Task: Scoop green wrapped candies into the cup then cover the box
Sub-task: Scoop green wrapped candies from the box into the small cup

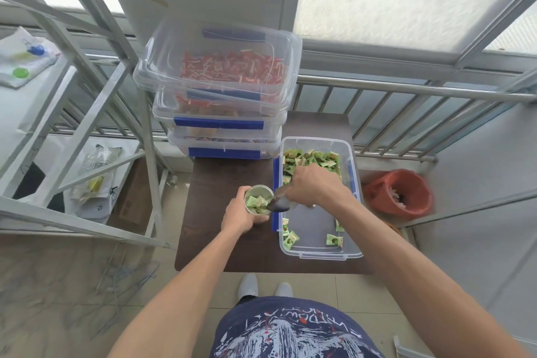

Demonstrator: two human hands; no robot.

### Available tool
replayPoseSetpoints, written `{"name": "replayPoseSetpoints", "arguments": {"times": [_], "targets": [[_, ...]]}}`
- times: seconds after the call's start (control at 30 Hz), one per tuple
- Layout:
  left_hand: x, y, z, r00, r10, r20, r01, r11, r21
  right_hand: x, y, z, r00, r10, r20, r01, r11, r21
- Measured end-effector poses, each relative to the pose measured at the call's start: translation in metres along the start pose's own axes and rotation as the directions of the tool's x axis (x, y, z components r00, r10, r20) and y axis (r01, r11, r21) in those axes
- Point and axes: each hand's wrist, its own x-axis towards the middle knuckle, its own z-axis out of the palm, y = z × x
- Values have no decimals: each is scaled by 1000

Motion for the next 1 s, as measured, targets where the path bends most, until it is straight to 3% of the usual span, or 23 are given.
{"name": "replayPoseSetpoints", "arguments": {"times": [0.13, 0.3, 0.37, 0.47, 0.57, 0.77, 1.0], "targets": [[-4, 0, 0, 1000, -19, 14, 19, 1000, 23, -4, 19, -3, 998, 52, -34, -48, 994, 100], [-14, -1, 8, 955, -286, 73, 283, 958, 49, -8, 66, 26, 982, 190, -12, -186, 968, 168], [-18, 0, 12, 931, -325, 167, 318, 946, 65, -12, 83, 41, 965, 260, 34, -262, 950, 172], [-25, 5, 25, 860, -297, 415, 349, 936, -53, -15, 104, 62, 933, 330, 139, -352, 919, 178], [-28, 15, 41, 862, -194, 468, 258, 963, -77, -14, 116, 75, 911, 368, 188, -399, 901, 170], [-24, 24, 62, 944, -102, 313, 103, 995, 12, -6, 120, 90, 893, 349, 286, -390, 915, 102], [-20, 30, 61, 946, -50, 319, 19, 995, 99, -8, 114, 114, 884, 422, 199, -452, 881, 141]]}}
